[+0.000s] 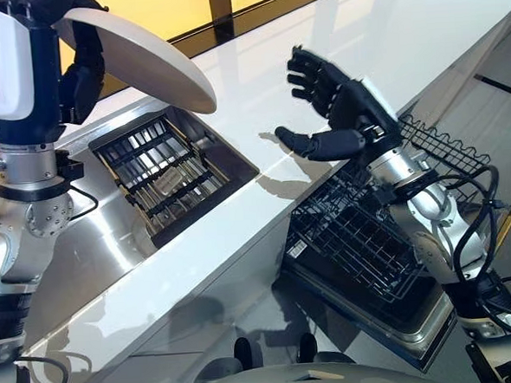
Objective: Pick up plates and place into dishwasher.
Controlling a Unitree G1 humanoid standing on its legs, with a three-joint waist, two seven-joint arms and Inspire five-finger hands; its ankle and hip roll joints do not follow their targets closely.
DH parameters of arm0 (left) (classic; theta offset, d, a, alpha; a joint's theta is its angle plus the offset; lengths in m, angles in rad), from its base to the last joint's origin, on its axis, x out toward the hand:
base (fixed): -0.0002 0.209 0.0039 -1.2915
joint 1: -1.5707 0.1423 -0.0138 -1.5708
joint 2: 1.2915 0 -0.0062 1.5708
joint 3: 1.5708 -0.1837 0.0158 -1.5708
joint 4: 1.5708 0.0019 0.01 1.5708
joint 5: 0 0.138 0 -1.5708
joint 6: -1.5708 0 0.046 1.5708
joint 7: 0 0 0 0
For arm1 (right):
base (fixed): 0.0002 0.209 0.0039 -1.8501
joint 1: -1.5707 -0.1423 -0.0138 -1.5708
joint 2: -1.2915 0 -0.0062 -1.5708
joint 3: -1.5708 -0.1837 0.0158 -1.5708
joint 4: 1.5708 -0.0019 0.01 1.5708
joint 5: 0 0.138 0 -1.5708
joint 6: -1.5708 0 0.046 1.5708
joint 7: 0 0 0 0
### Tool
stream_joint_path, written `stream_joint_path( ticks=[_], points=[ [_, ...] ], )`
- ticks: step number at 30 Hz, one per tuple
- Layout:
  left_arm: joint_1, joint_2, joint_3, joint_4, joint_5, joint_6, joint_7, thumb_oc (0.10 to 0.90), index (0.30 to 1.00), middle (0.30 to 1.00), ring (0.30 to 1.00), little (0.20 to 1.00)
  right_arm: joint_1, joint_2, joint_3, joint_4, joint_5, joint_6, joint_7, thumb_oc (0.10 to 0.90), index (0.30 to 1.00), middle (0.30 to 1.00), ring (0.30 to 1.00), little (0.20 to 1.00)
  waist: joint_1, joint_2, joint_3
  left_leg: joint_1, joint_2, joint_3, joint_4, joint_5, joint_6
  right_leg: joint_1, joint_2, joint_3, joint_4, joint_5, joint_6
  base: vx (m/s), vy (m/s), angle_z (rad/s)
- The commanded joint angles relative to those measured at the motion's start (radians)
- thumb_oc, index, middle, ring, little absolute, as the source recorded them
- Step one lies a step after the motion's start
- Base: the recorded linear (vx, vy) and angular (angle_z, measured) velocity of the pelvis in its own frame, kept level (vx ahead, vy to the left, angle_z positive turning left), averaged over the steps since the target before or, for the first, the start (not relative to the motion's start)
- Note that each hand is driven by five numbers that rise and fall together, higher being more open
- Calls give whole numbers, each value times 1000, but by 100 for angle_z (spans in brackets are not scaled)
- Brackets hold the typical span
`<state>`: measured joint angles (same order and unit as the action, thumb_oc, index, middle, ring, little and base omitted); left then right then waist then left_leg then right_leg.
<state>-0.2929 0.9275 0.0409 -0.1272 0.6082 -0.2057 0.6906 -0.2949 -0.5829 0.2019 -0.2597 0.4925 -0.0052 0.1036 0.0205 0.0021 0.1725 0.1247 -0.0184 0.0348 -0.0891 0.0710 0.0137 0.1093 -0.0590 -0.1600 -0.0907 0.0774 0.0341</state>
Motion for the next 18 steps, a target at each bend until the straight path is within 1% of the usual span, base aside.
stream_joint_path(
  ticks=[1, 7, 13, 18],
  points=[
    [-165, 9, -21, 24, -60, -9, 48, 100, 300, 300, 300, 200, -175, 34, 7, -53, 39, -63, 26, 800, 900, 900, 900, 900, -13, -5, -116, 17, -33, 19, 2, -107, -3, 22, 55, -36, 71, -126, 18, 0, 0, 0],
    [-209, 0, -73, 38, -65, -9, 34, 100, 300, 300, 300, 200, -214, 53, 58, -44, 29, -41, 46, 800, 900, 900, 900, 900, -13, -2, -117, 18, -32, 19, 2, -103, -5, 26, 56, -35, 66, -122, 16, 0, 0, 0],
    [-237, -37, -113, 35, -79, -22, 16, 100, 300, 300, 300, 200, -245, 92, 93, -40, 5, -50, 25, 800, 900, 900, 900, 900, -11, -1, -116, 20, -33, 17, 2, -103, -4, 29, 59, -31, 64, -124, 12, 0, 0, 0],
    [-242, -67, -134, 22, -80, -36, 4, 100, 300, 300, 300, 200, -264, 115, 117, -42, -3, -31, 23, 800, 900, 900, 900, 900, -8, 0, -115, 21, -33, 14, 2, -102, -3, 31, 59, -29, 64, -124, 11, 0, 0, 0]
  ],
)
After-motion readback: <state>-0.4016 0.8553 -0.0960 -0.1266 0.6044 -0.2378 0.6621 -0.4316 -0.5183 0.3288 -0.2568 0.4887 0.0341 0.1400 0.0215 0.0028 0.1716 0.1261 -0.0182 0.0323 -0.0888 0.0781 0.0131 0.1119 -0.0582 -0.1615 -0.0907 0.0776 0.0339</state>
